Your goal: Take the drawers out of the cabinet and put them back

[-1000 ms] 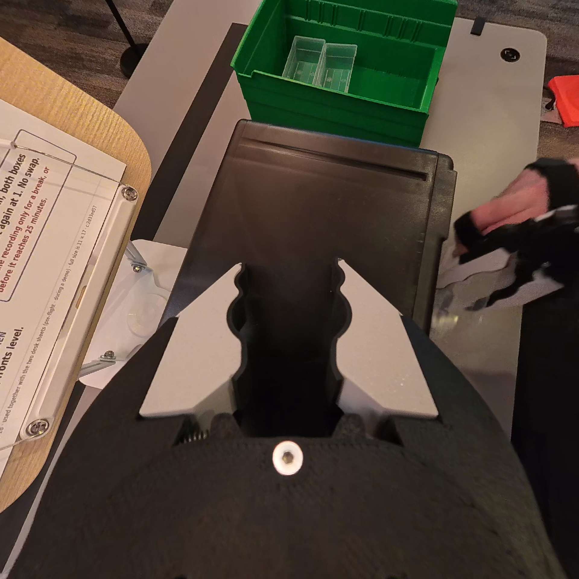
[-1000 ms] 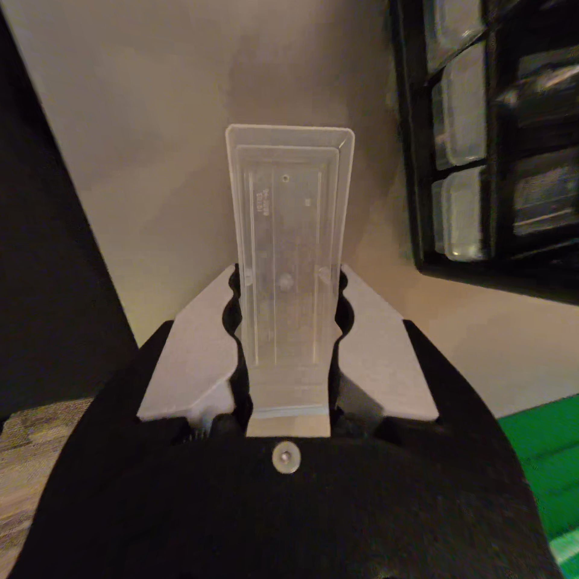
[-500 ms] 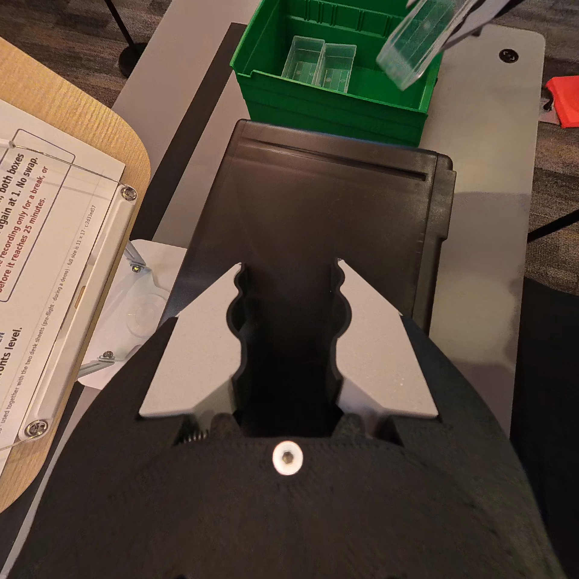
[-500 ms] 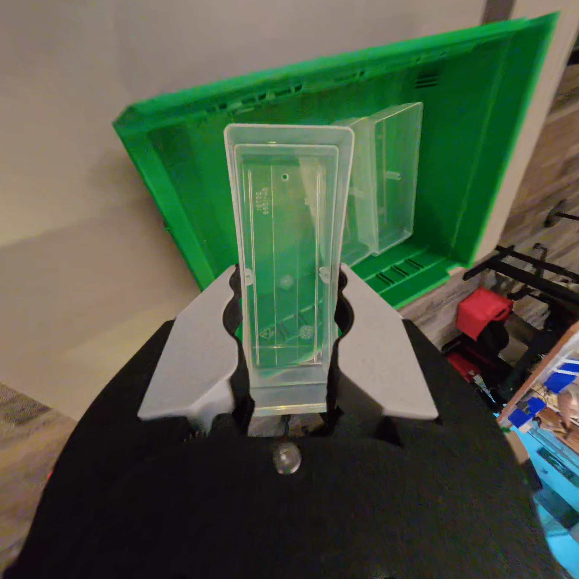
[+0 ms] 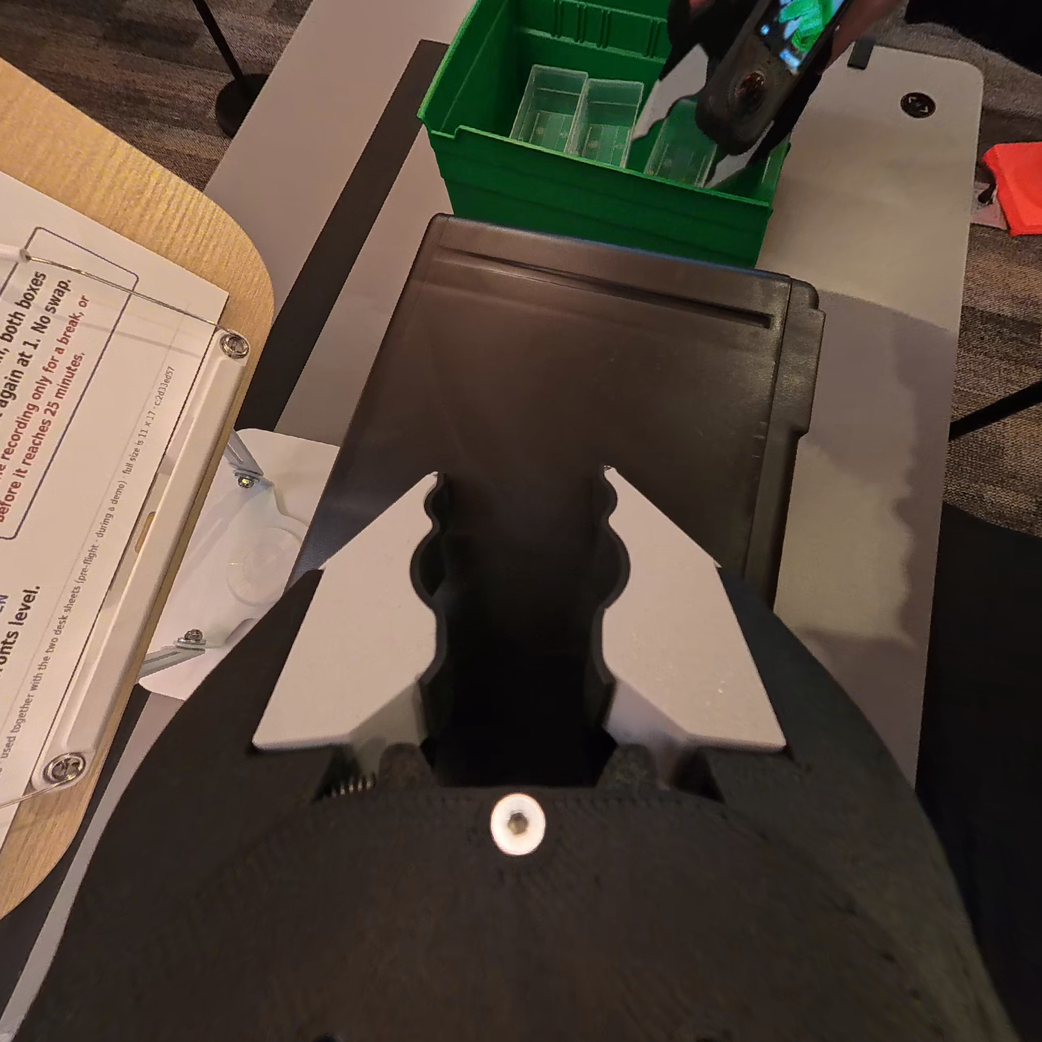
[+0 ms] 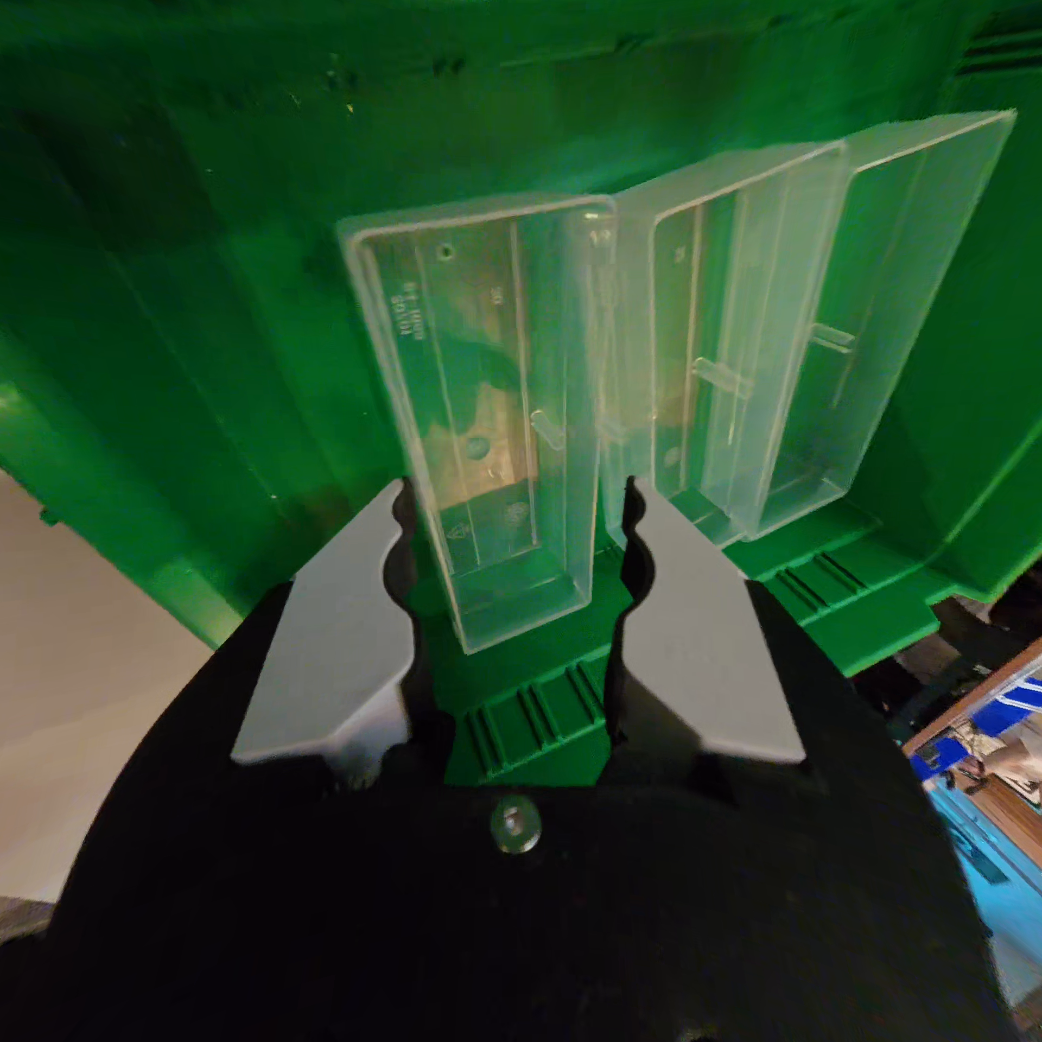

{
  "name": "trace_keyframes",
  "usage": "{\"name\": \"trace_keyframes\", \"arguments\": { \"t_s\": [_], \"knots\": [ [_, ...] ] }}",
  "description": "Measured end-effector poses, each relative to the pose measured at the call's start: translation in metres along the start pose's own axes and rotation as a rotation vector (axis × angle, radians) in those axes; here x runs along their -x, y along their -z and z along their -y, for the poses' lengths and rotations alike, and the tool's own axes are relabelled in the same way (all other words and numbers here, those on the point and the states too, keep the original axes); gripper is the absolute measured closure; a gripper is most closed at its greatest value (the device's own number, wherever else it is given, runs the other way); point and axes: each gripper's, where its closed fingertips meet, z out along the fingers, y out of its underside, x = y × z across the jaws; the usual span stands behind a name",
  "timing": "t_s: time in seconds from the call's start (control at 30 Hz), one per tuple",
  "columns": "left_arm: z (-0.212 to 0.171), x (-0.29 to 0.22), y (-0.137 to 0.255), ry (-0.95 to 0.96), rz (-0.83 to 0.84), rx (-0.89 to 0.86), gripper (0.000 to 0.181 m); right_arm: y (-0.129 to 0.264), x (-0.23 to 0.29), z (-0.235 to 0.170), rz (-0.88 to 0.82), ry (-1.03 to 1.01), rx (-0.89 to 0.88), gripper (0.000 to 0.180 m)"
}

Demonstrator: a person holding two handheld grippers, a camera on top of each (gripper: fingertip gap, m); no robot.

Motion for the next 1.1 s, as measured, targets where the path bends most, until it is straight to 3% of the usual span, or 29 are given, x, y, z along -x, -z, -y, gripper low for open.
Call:
{"name": "trace_keyframes", "arguments": {
  "t_s": [0.07, 0.2, 0.37, 0.5, 0.6, 0.7, 0.8, 0.93, 1.03, 1.1],
  "knots": [
    [0.000, 0.000, 0.000, 0.000, 0.000, 0.000, 0.130, 0.006, 0.000, 0.005, -0.008, 0.002, -0.029, 0.121],
    [0.000, 0.000, 0.000, 0.000, 0.000, 0.000, 0.130, 0.004, -0.007, 0.005, -0.033, -0.006, -0.015, 0.122],
    [0.000, 0.000, 0.000, 0.000, 0.000, 0.000, 0.130, -0.004, -0.027, 0.002, -0.104, -0.027, 0.003, 0.120],
    [0.000, 0.000, 0.000, 0.000, 0.001, 0.000, 0.130, -0.003, -0.034, -0.002, -0.143, -0.040, 0.041, 0.103],
    [0.000, 0.000, 0.000, 0.000, 0.001, 0.000, 0.130, 0.021, -0.040, -0.004, -0.198, -0.093, 0.032, 0.098],
    [0.000, 0.000, 0.000, 0.000, 0.000, 0.000, 0.130, 0.081, -0.052, 0.009, -0.366, -0.149, -0.039, 0.113],
    [0.000, 0.000, 0.000, 0.000, 0.000, 0.000, 0.130, 0.171, -0.022, 0.078, -0.479, -0.042, -0.319, 0.152],
    [0.000, 0.000, 0.000, 0.000, 0.000, 0.000, 0.130, 0.265, 0.069, 0.212, -0.453, 0.159, -0.777, 0.159],
    [0.000, 0.000, 0.000, -0.001, 0.001, 0.000, 0.130, 0.269, 0.114, 0.301, -0.548, 0.297, -0.857, 0.143],
    [0.000, 0.000, 0.000, -0.002, 0.002, 0.000, 0.127, 0.258, 0.140, 0.354, -0.605, 0.386, -0.914, 0.144]
  ]
}}
